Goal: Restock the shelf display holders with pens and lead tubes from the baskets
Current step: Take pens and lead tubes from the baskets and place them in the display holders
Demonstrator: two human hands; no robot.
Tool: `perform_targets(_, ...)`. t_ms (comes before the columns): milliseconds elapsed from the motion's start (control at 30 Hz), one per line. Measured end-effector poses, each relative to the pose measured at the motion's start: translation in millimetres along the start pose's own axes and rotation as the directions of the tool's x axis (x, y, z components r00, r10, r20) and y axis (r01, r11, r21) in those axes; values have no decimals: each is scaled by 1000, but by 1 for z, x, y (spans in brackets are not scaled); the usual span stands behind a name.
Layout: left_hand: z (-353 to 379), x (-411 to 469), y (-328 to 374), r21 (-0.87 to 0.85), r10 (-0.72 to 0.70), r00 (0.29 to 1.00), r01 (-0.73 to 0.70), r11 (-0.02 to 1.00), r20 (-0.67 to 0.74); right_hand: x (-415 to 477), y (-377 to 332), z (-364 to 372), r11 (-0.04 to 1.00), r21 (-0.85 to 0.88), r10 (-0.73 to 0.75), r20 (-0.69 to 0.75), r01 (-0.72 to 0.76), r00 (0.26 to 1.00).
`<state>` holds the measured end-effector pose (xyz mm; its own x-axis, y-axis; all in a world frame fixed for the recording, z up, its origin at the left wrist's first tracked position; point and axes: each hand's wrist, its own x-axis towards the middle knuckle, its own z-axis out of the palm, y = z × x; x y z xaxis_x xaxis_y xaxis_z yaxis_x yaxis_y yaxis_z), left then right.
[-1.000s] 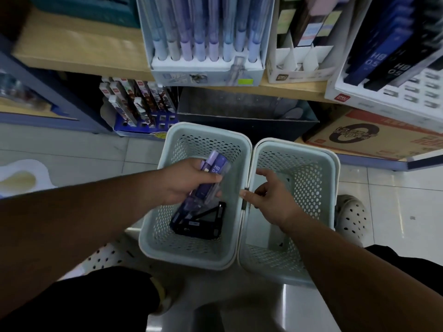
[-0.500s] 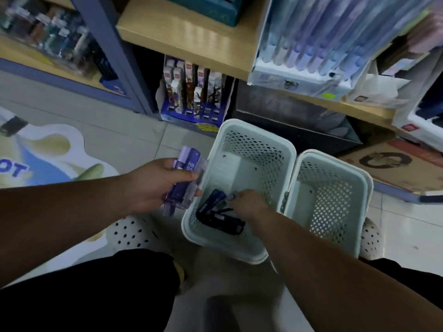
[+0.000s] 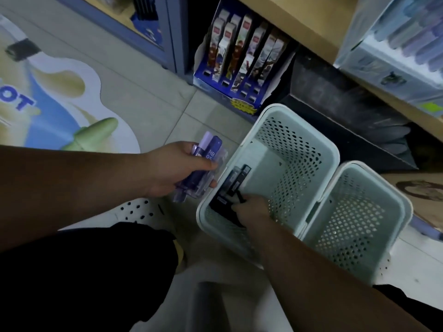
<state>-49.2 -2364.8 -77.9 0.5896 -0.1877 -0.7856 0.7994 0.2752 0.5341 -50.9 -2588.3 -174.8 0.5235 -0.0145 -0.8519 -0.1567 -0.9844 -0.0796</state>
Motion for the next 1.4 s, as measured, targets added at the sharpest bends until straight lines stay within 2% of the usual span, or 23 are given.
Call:
perform_targets(67,1,1,-6,0,-13,1000,13,1000,-6,10,4,-8,997,-59,-39,32,40,999)
perform_targets(167,1,3,-9,-2,-29,1000,29,1000,-8,20,6,-23,997,-78,2,129,8,992)
perform_targets(300,5,3,-11,-8,-13,999,12,1000,-38,22,5,-18,982,-140,-96,201,126,975)
perform_targets(467,10,2,-17,-28,-4,997,2,1000,-79,17,10,-1,978,-55,-194,141,203,971)
perform_targets(600,11,2,-18,-23,13,996,-16,1000,-93,17,10,-2,969,-20,-238,164,245,957)
perform_targets(867,11,0,-16,-24,21,996,-23,999,-92,14,8,7,929,-165,-298,196,331,934)
perform_targets(1233,13,1,-17,25,24,994,-21,999,-109,13,7,0,916,-45,-359,354,400,863)
perform_targets(1400,15,1,-19,23,12,992,-9,1000,-122,12,4,0,900,-72,-371,395,431,840)
